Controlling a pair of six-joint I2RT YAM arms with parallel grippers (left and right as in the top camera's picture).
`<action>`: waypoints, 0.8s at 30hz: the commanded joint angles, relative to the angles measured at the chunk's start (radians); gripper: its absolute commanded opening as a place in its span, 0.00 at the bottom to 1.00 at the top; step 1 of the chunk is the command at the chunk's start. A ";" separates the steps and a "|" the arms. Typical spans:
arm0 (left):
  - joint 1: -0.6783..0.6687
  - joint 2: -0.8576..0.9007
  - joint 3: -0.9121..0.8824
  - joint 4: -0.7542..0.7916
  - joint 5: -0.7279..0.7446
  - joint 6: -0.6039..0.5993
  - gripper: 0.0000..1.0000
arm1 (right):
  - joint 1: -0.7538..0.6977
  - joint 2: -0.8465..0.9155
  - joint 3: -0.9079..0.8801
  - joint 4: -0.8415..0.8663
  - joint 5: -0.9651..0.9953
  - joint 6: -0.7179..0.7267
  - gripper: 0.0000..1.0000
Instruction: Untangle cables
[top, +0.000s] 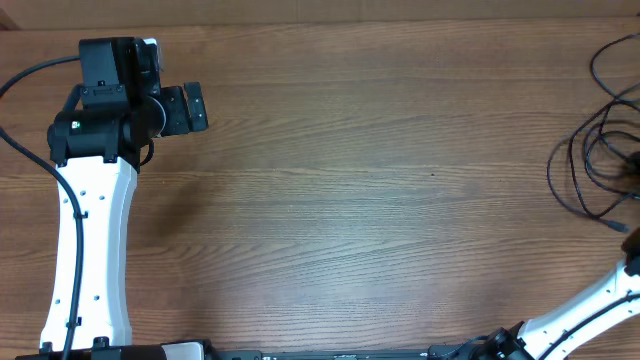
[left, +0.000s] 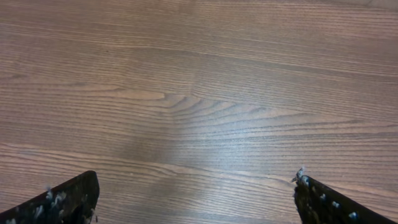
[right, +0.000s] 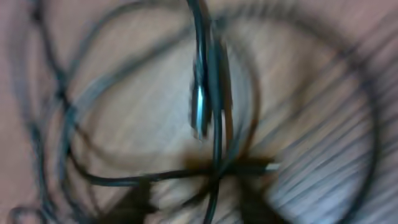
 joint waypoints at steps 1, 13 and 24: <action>-0.008 0.000 -0.005 0.013 0.011 0.016 1.00 | 0.023 -0.029 0.016 -0.008 -0.044 0.062 0.97; -0.027 -0.003 0.070 0.035 0.191 0.083 1.00 | 0.211 -0.448 0.217 -0.093 -0.309 -0.171 0.99; -0.033 -0.002 0.109 0.025 0.193 0.083 1.00 | 0.520 -0.849 0.255 0.451 -0.533 -0.046 1.00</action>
